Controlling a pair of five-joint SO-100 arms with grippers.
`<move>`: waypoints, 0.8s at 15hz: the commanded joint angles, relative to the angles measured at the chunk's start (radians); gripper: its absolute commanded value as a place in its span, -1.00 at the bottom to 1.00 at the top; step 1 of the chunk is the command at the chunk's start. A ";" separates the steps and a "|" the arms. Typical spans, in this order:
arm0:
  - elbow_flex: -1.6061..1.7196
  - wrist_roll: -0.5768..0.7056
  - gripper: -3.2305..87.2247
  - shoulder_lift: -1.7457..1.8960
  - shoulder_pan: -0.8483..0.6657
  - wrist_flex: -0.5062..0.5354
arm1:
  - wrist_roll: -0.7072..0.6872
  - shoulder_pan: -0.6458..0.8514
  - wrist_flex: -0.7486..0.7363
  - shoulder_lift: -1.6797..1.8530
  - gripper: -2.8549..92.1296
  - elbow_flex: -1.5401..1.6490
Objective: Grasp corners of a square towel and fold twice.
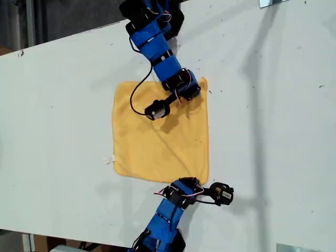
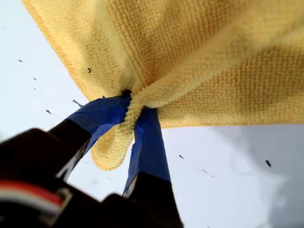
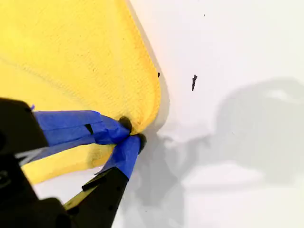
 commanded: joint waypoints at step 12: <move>-0.308 0.905 -0.94 0.446 -0.675 0.293 | -0.440 0.678 0.206 0.770 -0.94 0.000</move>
